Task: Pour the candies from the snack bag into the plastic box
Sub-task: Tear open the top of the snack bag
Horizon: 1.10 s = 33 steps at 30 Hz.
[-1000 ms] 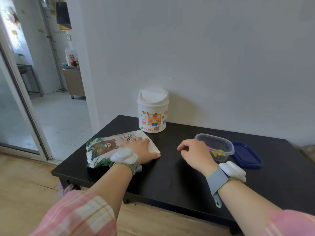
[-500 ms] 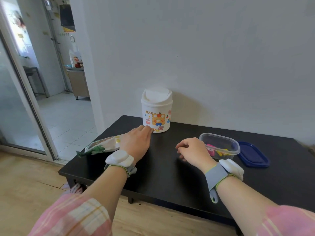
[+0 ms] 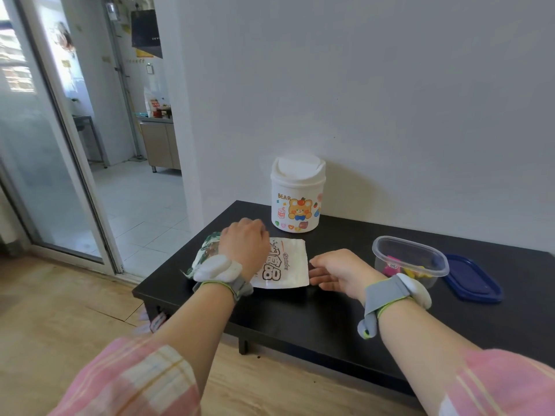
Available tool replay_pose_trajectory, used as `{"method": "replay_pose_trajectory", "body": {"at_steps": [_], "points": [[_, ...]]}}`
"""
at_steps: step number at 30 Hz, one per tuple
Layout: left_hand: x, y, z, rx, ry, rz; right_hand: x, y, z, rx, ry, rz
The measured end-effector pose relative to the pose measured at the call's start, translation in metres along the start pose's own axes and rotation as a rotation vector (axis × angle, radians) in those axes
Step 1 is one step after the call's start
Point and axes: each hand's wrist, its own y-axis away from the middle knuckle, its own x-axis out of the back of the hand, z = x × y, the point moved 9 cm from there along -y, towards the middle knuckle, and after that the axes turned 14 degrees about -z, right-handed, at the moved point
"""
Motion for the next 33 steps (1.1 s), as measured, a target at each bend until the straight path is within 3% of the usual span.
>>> {"method": "replay_pose_trajectory", "body": {"at_steps": [2, 5, 10, 14, 27, 33], "points": [[-0.022, -0.002, -0.027, 0.169, -0.106, -0.202, -0.001, -0.003, 0.003, -0.026, 0.014, -0.006], [-0.044, 0.004, -0.046, 0.248, -0.007, -0.334, -0.001, -0.008, 0.006, -0.027, 0.021, 0.017], [-0.050, -0.002, -0.032, 0.136, 0.135, -0.365, 0.008, -0.013, 0.004, 0.011, 0.038, 0.149], [-0.058, -0.007, -0.014, 0.044, 0.199, -0.379, 0.027, -0.005, 0.001, 0.074, -0.110, 0.179], [-0.078, -0.016, 0.044, -0.105, 0.297, -0.364, 0.072, 0.023, 0.008, 0.188, -0.316, 0.068], [-0.082, -0.017, 0.059, -0.134, 0.279, -0.383, 0.084, 0.031, 0.011, 0.191, -0.288, 0.068]]}}
